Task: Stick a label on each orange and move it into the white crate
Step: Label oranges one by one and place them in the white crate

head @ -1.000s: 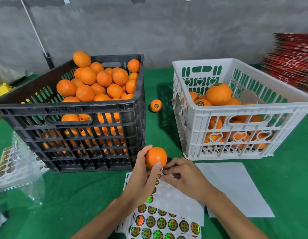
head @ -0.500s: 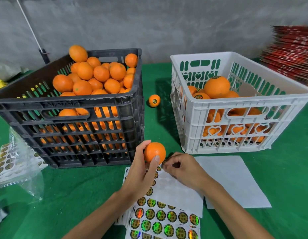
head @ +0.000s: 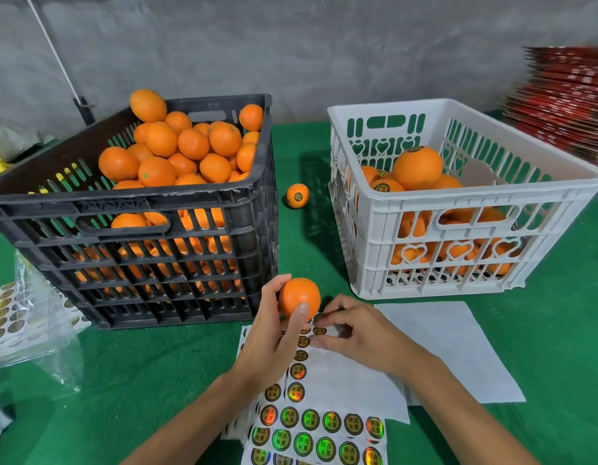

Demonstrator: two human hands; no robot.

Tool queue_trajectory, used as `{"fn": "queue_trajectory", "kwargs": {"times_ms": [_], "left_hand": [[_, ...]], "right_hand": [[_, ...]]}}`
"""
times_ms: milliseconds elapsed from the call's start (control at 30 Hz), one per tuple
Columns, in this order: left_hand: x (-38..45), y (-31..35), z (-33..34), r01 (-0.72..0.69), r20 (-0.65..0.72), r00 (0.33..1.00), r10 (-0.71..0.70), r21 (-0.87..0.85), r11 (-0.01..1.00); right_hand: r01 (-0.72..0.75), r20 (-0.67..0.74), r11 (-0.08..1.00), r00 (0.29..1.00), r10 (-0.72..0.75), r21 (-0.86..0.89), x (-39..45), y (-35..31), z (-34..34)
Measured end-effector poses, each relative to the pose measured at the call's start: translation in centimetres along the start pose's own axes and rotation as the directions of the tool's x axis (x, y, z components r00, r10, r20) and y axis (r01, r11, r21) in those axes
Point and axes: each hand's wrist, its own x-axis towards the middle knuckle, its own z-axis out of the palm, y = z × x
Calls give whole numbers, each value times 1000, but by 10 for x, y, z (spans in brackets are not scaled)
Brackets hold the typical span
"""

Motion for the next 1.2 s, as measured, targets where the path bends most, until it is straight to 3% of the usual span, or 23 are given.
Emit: {"fn": "queue_trajectory", "kwargs": {"times_ms": [300, 633, 767, 933, 1067, 1200], "left_hand": [[-1, 5, -1, -1, 7, 1000, 1, -36, 999], [0, 5, -2, -12, 7, 1000, 12, -50, 999], [-1, 5, -2, -31, -15, 999, 31, -20, 999], [-1, 7, -3, -7, 4, 1000, 7, -51, 999], [0, 8, -3, 27, 27, 999, -25, -77, 997], [0, 5, -2, 28, 35, 999, -26, -77, 997]], "right_hand": [[85, 6, 991, 996, -84, -102, 0, 1, -1], [57, -5, 998, 998, -57, 6, 0, 6, 4], [43, -66, 990, 997, -34, 135, 0, 6, 5], [-86, -59, 924, 991, 116, 373, 1, 8, 4], [-102, -54, 937, 990, 127, 333, 2, 10, 6], [-57, -72, 982, 995, 71, 182, -1, 11, 8]]}}
